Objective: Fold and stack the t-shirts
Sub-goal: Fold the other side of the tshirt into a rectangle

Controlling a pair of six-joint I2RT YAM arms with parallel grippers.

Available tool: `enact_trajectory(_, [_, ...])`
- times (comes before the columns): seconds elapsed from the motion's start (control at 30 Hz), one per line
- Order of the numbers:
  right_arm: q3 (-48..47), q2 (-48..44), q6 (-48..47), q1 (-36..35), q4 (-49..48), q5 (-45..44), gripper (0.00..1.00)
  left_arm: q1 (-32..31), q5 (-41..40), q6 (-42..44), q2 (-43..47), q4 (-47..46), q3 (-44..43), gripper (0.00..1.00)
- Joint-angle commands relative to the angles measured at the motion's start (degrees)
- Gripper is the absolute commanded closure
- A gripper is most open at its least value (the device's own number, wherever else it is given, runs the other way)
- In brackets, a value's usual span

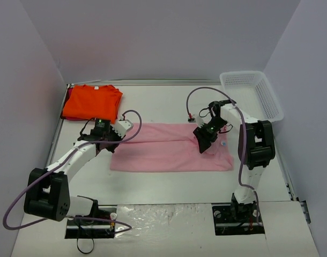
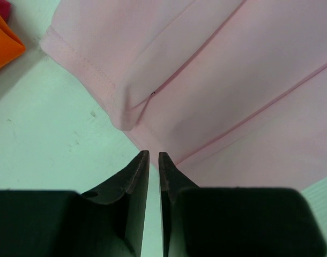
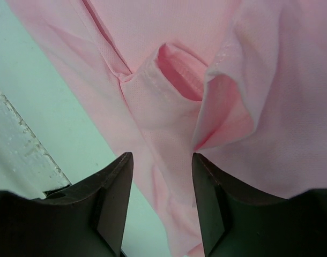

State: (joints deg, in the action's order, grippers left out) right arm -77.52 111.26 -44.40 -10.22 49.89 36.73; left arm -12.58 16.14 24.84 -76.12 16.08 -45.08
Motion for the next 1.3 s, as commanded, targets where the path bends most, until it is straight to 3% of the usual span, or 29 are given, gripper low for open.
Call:
enact_trajectory(0.0, [-4.57,-4.21,-0.16,-0.5,4.95,0.45,0.56,0.62,0.38,-0.76,3.25,0.62,-0.71,0.87])
enact_trajectory(0.2, [-11.42,-2.55,1.07,-0.33,5.57,-1.84,0.65,1.68,-0.32,-0.76,6.59,0.71,-1.06,0.86])
enact_trajectory(0.37, [-16.16,1.67,2.21,-0.07,5.04,-2.28,0.96,2.29,-1.02,-0.58,7.47,1.32,-1.24,0.84])
enact_trajectory(0.43, [-17.4,3.6,2.83,-0.07,4.17,-2.8,1.0,2.3,-0.94,-0.58,7.74,1.24,-0.8,0.84])
enact_trajectory(0.83, [-22.07,10.99,3.89,-0.94,3.29,-4.56,1.0,2.73,-1.2,-1.11,7.65,0.1,0.43,0.83])
enact_trajectory(1.27, [-4.93,8.44,6.17,-8.85,-4.44,-5.35,1.0,2.91,-0.67,-1.55,6.86,-0.52,0.87,0.83])
